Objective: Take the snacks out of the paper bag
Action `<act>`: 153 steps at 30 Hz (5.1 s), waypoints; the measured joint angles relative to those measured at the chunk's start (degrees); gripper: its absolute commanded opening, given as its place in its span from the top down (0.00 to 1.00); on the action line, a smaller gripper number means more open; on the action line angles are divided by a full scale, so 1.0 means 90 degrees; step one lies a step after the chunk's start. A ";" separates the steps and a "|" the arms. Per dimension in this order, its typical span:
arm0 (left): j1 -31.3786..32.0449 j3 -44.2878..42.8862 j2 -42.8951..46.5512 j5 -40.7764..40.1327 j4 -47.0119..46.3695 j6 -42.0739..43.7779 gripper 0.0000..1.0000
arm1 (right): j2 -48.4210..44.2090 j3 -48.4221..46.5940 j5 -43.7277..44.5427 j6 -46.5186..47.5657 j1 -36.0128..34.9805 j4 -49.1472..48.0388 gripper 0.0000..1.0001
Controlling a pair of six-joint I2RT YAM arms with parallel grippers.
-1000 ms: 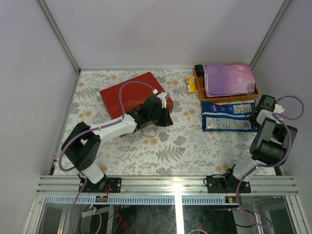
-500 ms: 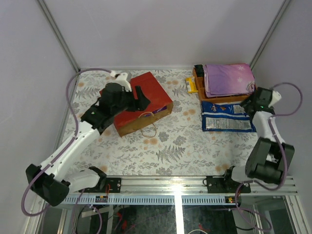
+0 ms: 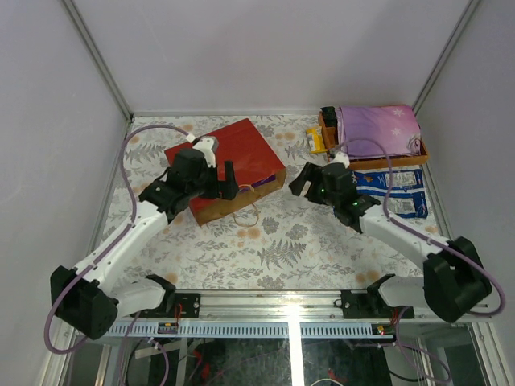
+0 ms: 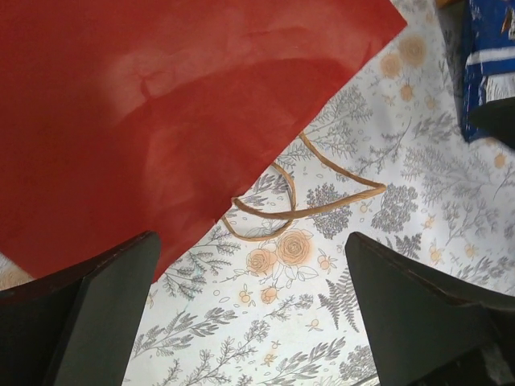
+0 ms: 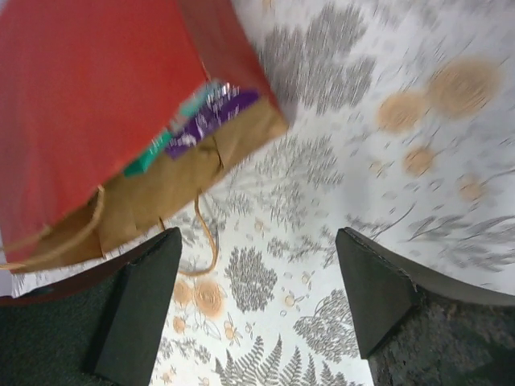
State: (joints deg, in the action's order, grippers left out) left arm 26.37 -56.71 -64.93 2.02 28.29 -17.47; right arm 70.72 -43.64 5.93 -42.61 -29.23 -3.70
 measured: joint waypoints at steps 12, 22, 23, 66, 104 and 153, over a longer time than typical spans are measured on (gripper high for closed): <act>0.0272 -0.0520 -0.1008 0.0537 -0.0061 0.0814 0.30 | 0.0976 0.0233 -0.0296 -0.0610 -0.0860 -0.0882 0.16; 0.0500 -0.1719 -0.2203 0.0634 -0.0058 0.0979 1.00 | 0.1710 0.1207 -0.0726 -0.2229 -0.0901 -0.3228 0.19; 0.0500 -0.1809 -0.2249 0.0634 -0.0005 0.0984 1.00 | 0.1851 0.1328 -0.0721 -0.2458 -0.0923 -0.3519 0.20; 0.0136 -0.2477 -0.2285 0.0248 0.0100 0.0901 1.00 | 0.4762 -0.0913 0.1149 -0.5112 -0.1627 -0.4265 0.41; -0.0350 -0.2446 -0.2242 0.0901 -0.0049 0.0597 1.00 | 0.5020 -0.0857 0.1396 -0.4082 -0.1591 -0.4988 1.00; -0.0527 -0.2407 -0.2208 0.1229 -0.0083 0.0471 1.00 | 0.1666 -0.1042 -0.1632 0.1814 0.1608 0.1979 1.00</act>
State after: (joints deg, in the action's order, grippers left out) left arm 21.63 -78.37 -84.79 13.08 27.55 -13.23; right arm 85.71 -53.01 -8.75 -26.28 -14.76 14.11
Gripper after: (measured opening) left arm 0.006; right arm 0.011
